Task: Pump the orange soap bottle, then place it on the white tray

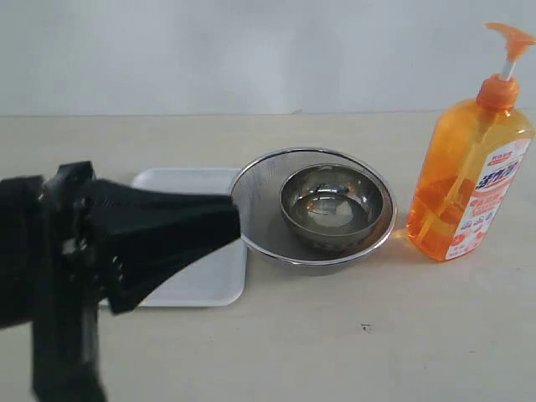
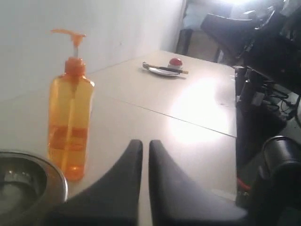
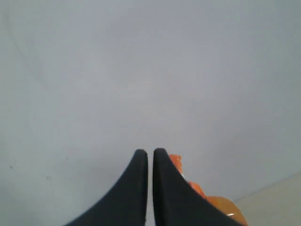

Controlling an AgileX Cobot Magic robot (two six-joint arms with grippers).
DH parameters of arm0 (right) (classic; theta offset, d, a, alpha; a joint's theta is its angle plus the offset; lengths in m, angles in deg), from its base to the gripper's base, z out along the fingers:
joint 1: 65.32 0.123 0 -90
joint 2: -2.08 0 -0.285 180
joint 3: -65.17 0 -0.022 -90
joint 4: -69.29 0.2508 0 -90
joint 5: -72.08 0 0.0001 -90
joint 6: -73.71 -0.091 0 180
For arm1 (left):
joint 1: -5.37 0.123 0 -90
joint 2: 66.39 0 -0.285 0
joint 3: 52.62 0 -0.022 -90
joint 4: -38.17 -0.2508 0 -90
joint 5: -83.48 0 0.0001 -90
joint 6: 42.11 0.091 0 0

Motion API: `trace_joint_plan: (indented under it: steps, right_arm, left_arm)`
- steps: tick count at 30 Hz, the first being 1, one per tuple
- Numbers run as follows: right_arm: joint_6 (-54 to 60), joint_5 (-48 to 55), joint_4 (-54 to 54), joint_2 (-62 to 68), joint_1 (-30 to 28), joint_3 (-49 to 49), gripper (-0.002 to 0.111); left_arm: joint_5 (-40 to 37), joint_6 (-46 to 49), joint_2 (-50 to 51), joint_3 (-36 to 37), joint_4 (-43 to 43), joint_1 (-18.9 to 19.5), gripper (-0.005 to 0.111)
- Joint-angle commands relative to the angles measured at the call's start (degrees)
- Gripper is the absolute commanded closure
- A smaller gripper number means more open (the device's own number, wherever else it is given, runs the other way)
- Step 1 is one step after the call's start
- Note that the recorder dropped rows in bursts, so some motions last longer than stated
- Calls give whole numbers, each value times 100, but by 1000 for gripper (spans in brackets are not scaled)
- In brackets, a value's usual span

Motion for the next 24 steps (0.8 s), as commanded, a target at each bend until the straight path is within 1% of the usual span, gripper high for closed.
trace_joint_plan:
  steps: [1,4,7,9,14,17,20,24]
  right_arm:
    - [-106,429,-637,1229,0,259,108]
    - [-94,357,-637,2299,0,259,108]
    - [-105,-64,-637,3257,0,259,108]
    - [-118,-329,-637,3825,0,259,108]
    - [-107,-1193,-324,5065,0,307,108]
    - [4,-1279,12,5508,0,481,108]
    - [259,-1368,483,5677,0,612,108]
    - [610,-1731,1039,5688,0,625,108]
  left_arm:
    - [-244,-282,748,-855,-586,-17,102]
    - [-402,-489,1480,-1442,-1076,-4,102]
    - [-473,-550,2273,-2050,-1279,33,102]
    - [-390,-646,2731,-2441,-1462,85,102]
    - [-220,-1402,3688,-3520,-2592,316,102]
    - [-162,-1684,4089,-4067,-2962,483,102]
    - [19,-1859,4384,-4562,-3317,645,102]
    - [71,-2079,4796,-5250,-3840,720,102]
